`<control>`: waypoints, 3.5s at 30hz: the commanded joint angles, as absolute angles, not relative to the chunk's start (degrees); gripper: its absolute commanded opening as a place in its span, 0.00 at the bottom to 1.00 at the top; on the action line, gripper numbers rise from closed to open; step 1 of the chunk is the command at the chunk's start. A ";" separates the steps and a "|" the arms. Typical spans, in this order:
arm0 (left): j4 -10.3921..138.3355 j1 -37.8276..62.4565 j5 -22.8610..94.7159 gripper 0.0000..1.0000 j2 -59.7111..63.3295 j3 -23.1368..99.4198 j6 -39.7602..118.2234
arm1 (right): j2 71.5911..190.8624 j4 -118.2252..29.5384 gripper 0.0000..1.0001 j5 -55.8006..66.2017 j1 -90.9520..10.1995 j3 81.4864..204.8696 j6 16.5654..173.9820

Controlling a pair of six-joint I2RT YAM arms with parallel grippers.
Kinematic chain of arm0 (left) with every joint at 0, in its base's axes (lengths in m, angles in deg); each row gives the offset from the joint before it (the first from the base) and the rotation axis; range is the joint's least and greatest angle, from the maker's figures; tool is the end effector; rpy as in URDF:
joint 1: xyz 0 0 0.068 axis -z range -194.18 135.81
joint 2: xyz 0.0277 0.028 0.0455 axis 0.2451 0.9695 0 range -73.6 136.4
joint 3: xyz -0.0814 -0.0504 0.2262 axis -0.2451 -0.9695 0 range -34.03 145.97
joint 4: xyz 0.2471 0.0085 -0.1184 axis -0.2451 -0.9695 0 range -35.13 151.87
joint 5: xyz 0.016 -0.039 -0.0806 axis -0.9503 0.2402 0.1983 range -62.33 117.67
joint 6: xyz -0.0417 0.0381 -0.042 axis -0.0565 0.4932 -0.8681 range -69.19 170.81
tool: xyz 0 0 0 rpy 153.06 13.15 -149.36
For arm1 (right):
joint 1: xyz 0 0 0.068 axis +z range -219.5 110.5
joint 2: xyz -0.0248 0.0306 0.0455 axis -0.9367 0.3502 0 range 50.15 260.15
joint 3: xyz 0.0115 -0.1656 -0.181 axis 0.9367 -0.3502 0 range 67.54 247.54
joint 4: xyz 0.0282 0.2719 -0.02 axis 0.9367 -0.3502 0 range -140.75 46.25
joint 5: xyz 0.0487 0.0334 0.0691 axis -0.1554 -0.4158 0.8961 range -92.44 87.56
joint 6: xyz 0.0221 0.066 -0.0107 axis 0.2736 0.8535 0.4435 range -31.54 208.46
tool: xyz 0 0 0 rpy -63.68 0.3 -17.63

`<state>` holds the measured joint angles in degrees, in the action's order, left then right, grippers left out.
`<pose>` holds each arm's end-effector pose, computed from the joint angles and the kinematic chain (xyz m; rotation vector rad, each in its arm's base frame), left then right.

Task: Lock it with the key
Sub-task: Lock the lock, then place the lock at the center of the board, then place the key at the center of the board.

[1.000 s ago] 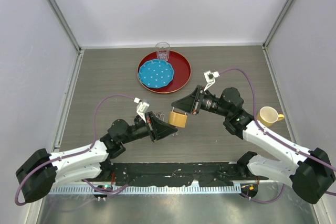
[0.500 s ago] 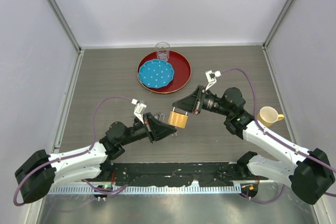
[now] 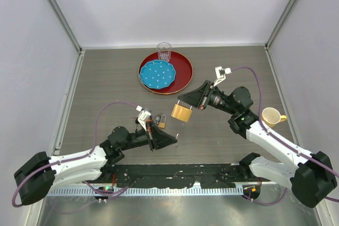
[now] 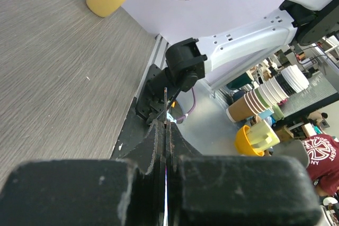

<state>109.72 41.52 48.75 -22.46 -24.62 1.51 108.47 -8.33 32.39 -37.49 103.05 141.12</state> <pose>0.1136 -0.2033 0.1836 0.4474 1.6810 -1.6974 0.2166 0.1743 0.2957 -0.3075 1.5727 1.6007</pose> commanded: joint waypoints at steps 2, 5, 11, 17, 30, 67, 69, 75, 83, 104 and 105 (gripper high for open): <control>107.75 41.80 46.57 0.00 -27.70 -24.97 2.91 | 107.89 -7.79 0.02 32.54 -39.18 108.32 137.87; 104.16 41.80 44.55 0.00 -31.48 -24.98 3.79 | 110.08 -10.52 0.02 33.33 -39.97 108.50 135.14; 95.98 41.80 40.68 0.00 -38.34 -24.89 5.37 | 117.81 -11.67 0.02 36.31 -41.38 107.97 132.32; 90.26 41.80 37.07 0.00 -44.94 -25.15 6.42 | 130.02 -7.37 0.02 37.55 -41.47 107.18 131.96; 90.16 41.80 36.10 0.00 -45.04 -25.85 6.25 | 153.50 -0.43 0.02 40.63 -41.47 110.35 132.84; 72.43 41.71 23.81 0.00 -30.11 -13.56 10.64 | 146.83 -32.50 0.74 22.34 -41.29 119.66 116.41; 68.74 41.63 20.31 0.00 -25.19 -9.87 9.94 | 143.94 -33.81 0.75 21.82 -41.29 119.05 116.50; 65.91 39.79 19.14 0.00 -13.86 -3.89 9.68 | 131.56 -35.83 0.80 18.57 -41.38 113.96 117.46; 67.05 34.34 22.83 0.00 -0.66 1.65 9.06 | 118.80 -39.26 0.92 17.51 -41.29 108.25 118.52; 62.66 32.40 21.16 0.03 18.16 13.87 11.96 | 109.82 -43.40 0.95 16.98 -41.29 105.86 116.93; 62.14 32.40 20.81 0.04 18.16 13.96 12.05 | 110.00 -43.40 0.95 17.24 -41.38 105.86 116.85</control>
